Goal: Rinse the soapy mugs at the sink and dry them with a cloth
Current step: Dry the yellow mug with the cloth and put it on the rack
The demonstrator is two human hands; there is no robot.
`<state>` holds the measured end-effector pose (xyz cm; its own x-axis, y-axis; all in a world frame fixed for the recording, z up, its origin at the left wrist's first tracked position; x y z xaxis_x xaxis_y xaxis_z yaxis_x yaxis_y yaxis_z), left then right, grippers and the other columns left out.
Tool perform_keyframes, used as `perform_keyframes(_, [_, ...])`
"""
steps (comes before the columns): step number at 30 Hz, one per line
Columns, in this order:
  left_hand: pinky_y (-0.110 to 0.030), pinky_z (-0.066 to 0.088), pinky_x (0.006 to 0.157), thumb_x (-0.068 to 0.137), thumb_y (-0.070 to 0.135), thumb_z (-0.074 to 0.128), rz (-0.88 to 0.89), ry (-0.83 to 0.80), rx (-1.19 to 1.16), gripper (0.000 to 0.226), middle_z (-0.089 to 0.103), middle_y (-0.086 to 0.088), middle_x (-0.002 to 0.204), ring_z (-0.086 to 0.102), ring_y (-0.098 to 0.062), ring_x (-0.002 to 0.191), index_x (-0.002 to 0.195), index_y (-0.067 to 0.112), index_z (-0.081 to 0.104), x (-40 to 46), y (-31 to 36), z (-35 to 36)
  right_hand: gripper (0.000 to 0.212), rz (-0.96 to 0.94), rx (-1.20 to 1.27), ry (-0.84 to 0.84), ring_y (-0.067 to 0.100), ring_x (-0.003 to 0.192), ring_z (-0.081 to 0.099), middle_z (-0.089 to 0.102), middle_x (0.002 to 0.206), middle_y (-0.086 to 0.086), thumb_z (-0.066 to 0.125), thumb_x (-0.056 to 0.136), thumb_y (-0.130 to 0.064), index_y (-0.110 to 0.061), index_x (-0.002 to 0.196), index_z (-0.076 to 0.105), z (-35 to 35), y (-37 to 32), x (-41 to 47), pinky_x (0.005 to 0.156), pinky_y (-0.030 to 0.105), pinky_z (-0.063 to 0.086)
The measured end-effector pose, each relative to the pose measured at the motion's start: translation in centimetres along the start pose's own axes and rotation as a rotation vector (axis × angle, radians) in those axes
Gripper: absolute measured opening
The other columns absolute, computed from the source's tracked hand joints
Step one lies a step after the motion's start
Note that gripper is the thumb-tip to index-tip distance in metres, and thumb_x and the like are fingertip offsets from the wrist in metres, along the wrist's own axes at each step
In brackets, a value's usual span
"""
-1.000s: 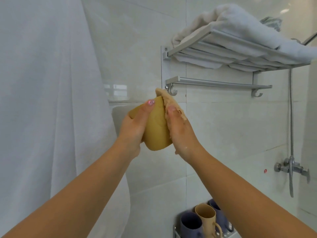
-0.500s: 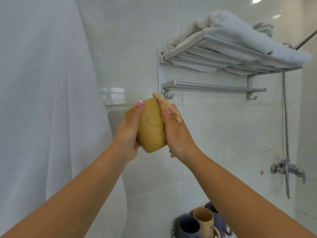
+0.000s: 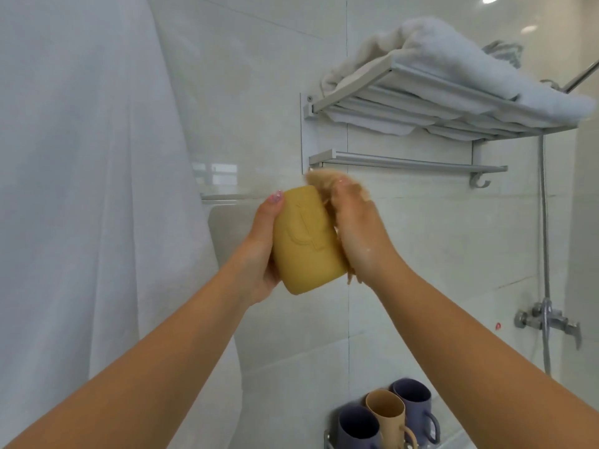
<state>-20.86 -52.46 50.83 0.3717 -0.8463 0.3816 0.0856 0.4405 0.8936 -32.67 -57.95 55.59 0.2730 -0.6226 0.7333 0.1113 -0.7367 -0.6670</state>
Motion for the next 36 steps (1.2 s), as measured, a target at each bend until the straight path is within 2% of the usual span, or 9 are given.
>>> perform_keyframes(3, [-0.039,0.055,0.084,0.058,0.065,0.054,-0.018,-0.012,0.060,0.065,0.076,0.000,0.099,0.071,-0.017,0.096,0.107,0.024,0.066,0.1,0.0,0.2,0.040,-0.046,-0.124,-0.059,0.017,0.081,0.060,0.061,0.084,-0.001,0.028,0.103,-0.041,-0.015,0.093,0.057,0.8,-0.3,-0.3,0.070,0.034,0.048])
perform_keyframes(6, [-0.041,0.056,0.085,0.054,0.068,0.055,-0.081,-0.008,0.118,0.070,0.075,-0.001,0.101,0.070,-0.020,0.098,0.109,0.025,0.065,0.4,-0.2,-0.2,0.039,0.008,-0.171,-0.108,0.022,0.094,0.061,0.061,0.088,-0.001,0.026,0.101,-0.049,-0.026,0.086,0.054,1.2,0.7,0.4,0.088,0.040,0.048])
perform_keyframes(13, [-0.043,0.058,0.080,0.039,0.064,0.078,-0.081,0.016,0.277,0.094,0.071,0.000,0.110,0.068,-0.021,0.100,0.121,0.023,0.058,0.7,-0.1,-0.5,0.045,0.009,-0.332,-0.029,0.022,0.090,0.060,0.064,0.093,0.002,0.027,0.101,-0.047,-0.018,0.097,0.061,0.4,0.4,1.4,0.084,0.039,0.047])
perform_keyframes(21, [-0.038,0.059,0.075,0.036,0.052,0.082,0.090,0.187,0.176,0.088,0.073,-0.003,0.104,0.071,-0.021,0.093,0.115,0.016,0.064,0.8,-0.5,-1.7,0.028,0.199,0.091,-0.037,0.016,0.083,0.063,0.066,0.087,0.000,0.041,0.101,-0.038,-0.024,0.086,0.060,1.0,2.6,0.5,0.075,0.030,0.050])
perform_keyframes(25, [-0.040,0.059,0.078,0.041,0.048,0.083,0.070,0.259,0.104,0.080,0.073,-0.003,0.103,0.071,-0.019,0.091,0.112,0.017,0.065,1.1,-1.7,-2.0,0.032,0.235,0.232,-0.068,0.025,0.079,0.064,0.066,0.081,0.015,0.041,0.102,-0.027,-0.018,0.081,0.062,2.0,3.6,-0.6,0.075,0.040,0.052])
perform_keyframes(27, [-0.043,0.058,0.082,0.045,0.047,0.082,0.057,0.271,0.071,0.078,0.073,-0.003,0.105,0.070,-0.020,0.093,0.114,0.017,0.064,1.3,-2.0,-2.2,0.030,0.162,0.211,-0.069,0.027,0.081,0.062,0.064,0.087,0.020,0.036,0.102,-0.022,-0.013,0.089,0.061,2.3,3.3,-1.0,0.070,0.040,0.049])
perform_keyframes(30, [-0.043,0.058,0.083,0.033,0.055,0.080,0.061,0.279,0.087,0.090,0.073,-0.002,0.104,0.071,-0.019,0.093,0.114,0.019,0.064,1.7,-1.7,-2.6,0.023,0.147,0.161,-0.064,0.019,0.101,0.061,0.058,0.120,0.001,0.033,0.103,-0.028,-0.038,0.109,0.053,3.0,4.0,-1.7,0.075,0.034,0.053])
perform_keyframes(33, [-0.042,0.058,0.082,0.034,0.059,0.079,0.027,0.190,0.157,0.094,0.073,0.000,0.106,0.071,-0.018,0.095,0.119,0.021,0.063,1.9,-1.3,-2.4,0.045,-0.020,-0.054,-0.101,0.011,0.136,0.032,0.028,0.151,-0.012,0.029,0.101,-0.038,-0.038,0.147,0.029,3.3,3.1,-2.4,0.111,0.038,0.034])
perform_keyframes(36, [-0.043,0.058,0.082,0.039,0.057,0.080,0.040,0.076,0.222,0.092,0.073,0.000,0.108,0.071,-0.018,0.098,0.122,0.021,0.062,1.5,-1.0,-1.8,0.047,-0.161,-0.141,-0.070,0.008,0.126,0.034,0.043,0.134,-0.010,0.028,0.097,-0.039,-0.027,0.138,0.046,2.6,1.4,-1.8,0.112,0.031,0.023])
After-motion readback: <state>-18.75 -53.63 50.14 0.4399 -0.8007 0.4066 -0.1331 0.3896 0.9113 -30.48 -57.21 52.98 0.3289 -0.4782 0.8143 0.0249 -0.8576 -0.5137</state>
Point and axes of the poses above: each hand's wrist, its own x-axis towards the middle knuckle, its own z-axis out of the palm, y = z × x, the point moved 8 cm from there along x, towards the middle knuckle
